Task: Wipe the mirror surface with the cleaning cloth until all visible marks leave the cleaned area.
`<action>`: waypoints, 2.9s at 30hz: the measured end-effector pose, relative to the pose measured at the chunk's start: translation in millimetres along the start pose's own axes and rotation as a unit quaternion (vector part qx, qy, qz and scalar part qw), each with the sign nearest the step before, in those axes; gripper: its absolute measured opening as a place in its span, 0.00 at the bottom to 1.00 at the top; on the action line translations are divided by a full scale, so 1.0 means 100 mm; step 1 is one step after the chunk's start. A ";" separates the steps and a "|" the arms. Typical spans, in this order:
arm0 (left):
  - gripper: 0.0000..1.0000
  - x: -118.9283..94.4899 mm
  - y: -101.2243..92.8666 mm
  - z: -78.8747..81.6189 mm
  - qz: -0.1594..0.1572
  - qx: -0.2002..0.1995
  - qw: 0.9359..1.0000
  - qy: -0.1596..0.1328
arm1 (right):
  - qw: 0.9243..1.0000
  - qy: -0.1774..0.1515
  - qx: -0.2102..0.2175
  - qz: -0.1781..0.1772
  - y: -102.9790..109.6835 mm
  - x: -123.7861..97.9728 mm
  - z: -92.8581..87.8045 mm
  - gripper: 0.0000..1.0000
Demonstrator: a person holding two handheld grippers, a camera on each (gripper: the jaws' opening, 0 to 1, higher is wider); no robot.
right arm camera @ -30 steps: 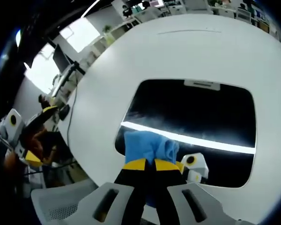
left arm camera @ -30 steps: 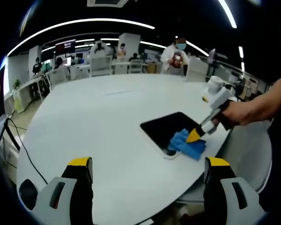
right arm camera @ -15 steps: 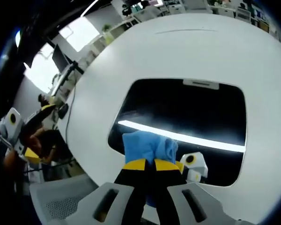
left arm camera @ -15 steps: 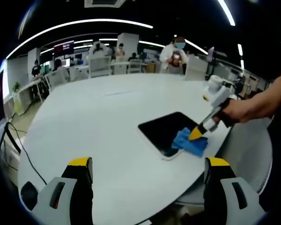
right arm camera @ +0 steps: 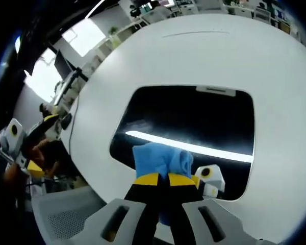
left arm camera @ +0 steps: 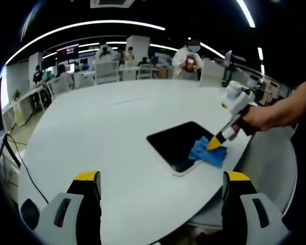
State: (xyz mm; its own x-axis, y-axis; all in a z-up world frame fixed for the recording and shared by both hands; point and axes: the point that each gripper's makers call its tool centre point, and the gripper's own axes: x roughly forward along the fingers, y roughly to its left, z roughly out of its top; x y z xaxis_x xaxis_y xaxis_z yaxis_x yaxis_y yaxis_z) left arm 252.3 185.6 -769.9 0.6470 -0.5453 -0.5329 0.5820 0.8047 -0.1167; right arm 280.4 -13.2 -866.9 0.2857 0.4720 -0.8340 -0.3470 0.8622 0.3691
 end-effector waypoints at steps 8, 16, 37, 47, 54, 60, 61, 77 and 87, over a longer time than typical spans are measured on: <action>1.00 -0.01 0.03 0.00 0.006 0.004 1.000 -0.001 | 1.000 0.000 0.004 -0.003 -0.01 0.02 0.02 0.00; 1.00 -0.03 0.04 -0.07 0.008 0.003 1.000 0.004 | 1.000 -0.006 0.008 -0.008 -0.03 0.03 0.08 0.00; 1.00 -0.01 0.08 -0.12 0.012 -0.018 1.000 0.004 | 1.000 -0.019 0.001 -0.025 -0.19 0.18 0.54 0.00; 1.00 -0.02 0.13 -0.12 0.014 -0.023 1.000 0.006 | 0.999 -0.022 0.003 -0.032 -0.26 0.26 0.79 0.00; 1.00 -0.02 0.17 -0.15 0.016 -0.028 0.999 0.008 | 0.999 -0.023 0.001 -0.036 -0.32 0.32 0.94 0.00; 1.00 -0.01 0.16 -0.16 0.010 -0.028 0.999 0.011 | 0.999 -0.021 0.002 -0.041 -0.39 0.37 1.09 0.00; 1.00 -0.02 0.16 -0.17 0.011 -0.028 0.999 0.012 | 0.999 -0.020 0.004 -0.041 -0.40 0.38 1.10 0.00; 1.00 0.00 0.19 -0.13 0.014 -0.023 1.000 0.014 | 0.999 -0.016 0.004 -0.037 -0.50 0.37 1.11 0.00; 1.00 0.00 0.18 -0.11 0.013 -0.019 1.000 0.012 | 0.999 -0.013 0.011 -0.045 -0.69 0.28 1.09 0.00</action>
State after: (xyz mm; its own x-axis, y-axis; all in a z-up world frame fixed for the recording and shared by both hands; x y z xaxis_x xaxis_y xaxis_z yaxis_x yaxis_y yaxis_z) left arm 257.0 202.5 -780.7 0.6499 -0.5183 -0.5559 0.5457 0.8273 -0.1333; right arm 409.6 -39.9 -871.3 0.3375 0.3965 -0.8537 -0.2994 0.9051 0.3019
